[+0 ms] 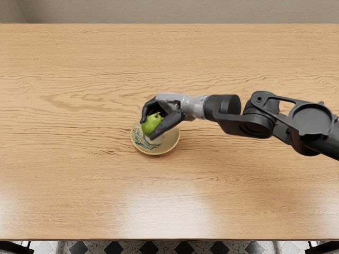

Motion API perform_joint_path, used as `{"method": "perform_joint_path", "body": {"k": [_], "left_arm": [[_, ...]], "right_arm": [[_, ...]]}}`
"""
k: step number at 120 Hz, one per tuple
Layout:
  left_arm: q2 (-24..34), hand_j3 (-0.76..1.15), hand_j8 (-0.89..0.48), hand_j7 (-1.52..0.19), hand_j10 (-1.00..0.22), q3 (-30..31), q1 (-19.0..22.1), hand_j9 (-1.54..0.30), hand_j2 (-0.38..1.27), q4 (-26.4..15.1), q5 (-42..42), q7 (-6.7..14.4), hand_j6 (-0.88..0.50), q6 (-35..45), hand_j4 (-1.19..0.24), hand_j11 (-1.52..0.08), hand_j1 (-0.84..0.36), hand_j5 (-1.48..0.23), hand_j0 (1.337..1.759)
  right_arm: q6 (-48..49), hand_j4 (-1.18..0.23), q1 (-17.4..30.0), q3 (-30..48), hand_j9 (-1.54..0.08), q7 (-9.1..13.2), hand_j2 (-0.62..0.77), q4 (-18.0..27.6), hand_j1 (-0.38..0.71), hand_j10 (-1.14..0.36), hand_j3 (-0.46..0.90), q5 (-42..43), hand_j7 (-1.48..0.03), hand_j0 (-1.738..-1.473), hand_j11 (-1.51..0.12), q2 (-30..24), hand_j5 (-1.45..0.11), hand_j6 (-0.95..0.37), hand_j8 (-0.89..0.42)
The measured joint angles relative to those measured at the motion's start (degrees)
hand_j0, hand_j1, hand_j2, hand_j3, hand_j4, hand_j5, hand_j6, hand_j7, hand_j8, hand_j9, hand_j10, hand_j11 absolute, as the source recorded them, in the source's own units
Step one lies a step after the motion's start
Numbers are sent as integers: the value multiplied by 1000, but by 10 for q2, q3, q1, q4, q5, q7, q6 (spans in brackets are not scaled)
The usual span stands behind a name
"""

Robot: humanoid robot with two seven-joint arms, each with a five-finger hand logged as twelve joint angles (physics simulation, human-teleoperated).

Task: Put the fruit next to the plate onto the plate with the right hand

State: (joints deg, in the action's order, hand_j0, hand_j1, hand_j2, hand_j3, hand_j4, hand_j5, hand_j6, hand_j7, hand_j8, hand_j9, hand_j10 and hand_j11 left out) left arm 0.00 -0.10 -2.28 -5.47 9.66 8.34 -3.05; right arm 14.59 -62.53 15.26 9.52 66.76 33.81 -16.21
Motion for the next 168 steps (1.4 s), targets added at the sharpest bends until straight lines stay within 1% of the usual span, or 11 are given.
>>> {"method": "perform_joint_path", "body": {"k": [34,47,67,83,91,104,124,127,128,132,168], "left_arm": [[0,0,-21,-27,-21,0,0,-27,4,0,0,0,-21,0,-21,-27,325,-27,1658],[0,0,-21,-27,-21,0,0,-27,4,0,0,0,-21,0,-21,-27,325,-27,1658],[0,0,-21,-27,-21,0,0,-27,4,0,0,0,-21,0,-21,-27,325,-27,1658],[0,0,-21,-27,-21,0,0,-27,4,0,0,0,-21,0,-21,-27,325,-27,1658],[0,0,-21,-27,-21,0,0,-27,4,0,0,0,-21,0,-21,-27,325,-27,1658],[0,0,-21,-27,-21,0,0,-27,4,0,0,0,-21,0,-21,-26,325,-27,1658],[0,0,-21,-27,-21,0,0,-27,4,0,0,0,-21,0,-21,-26,325,-27,1658],[0,0,-21,-27,-21,0,0,-27,4,0,0,0,-21,0,-21,-26,325,-27,1658],[0,0,-21,-27,-21,0,0,-27,4,0,0,0,-21,0,-21,-26,325,-27,1658],[0,0,-21,-27,-21,0,0,-26,4,0,0,0,-21,0,-21,-26,325,-27,1658],[0,0,-21,-27,-21,0,0,-27,4,0,0,0,-21,0,-21,-26,325,-27,1658]], "right_arm": [[-6,-750,2,-1,-1068,1,254,-9,361,-372,0,9,-1031,-1648,-1088,13,-1116,-397,-201],[-7,-738,3,-1,-1051,1,248,-9,356,-382,1,10,-1012,-1649,-1070,14,-1090,-404,-217],[-8,-694,5,-1,-984,1,202,-11,327,-417,0,10,-944,-1651,-997,14,-1005,-447,-256],[-9,-639,9,-1,-888,0,173,-15,299,-469,0,11,-857,-1653,-899,14,-896,-504,-321],[-12,-606,10,-1,-834,0,136,-17,277,-493,0,11,-808,-1655,-843,14,-836,-531,-351],[-17,-551,11,-1,-743,0,55,-18,248,-506,0,11,-728,-1656,-749,14,-744,-507,-385],[-21,-487,12,-1,-647,0,-23,-18,206,-448,0,10,-639,-1657,-648,14,-648,-468,-409],[-22,-480,12,-1,-636,0,-30,-18,201,-439,0,10,-629,-1657,-637,14,-637,-463,-411],[-22,-477,12,-1,-633,1,-8,-19,195,-437,0,10,-626,-1657,-633,14,-633,-461,-411],[-22,-469,12,-1,-620,1,-1,-19,183,-432,0,10,-614,-1657,-620,14,-620,-456,-413],[-22,-394,10,0,-514,1,-56,-20,116,-385,0,4,-513,-1658,-514,14,-514,-391,-381]]}}
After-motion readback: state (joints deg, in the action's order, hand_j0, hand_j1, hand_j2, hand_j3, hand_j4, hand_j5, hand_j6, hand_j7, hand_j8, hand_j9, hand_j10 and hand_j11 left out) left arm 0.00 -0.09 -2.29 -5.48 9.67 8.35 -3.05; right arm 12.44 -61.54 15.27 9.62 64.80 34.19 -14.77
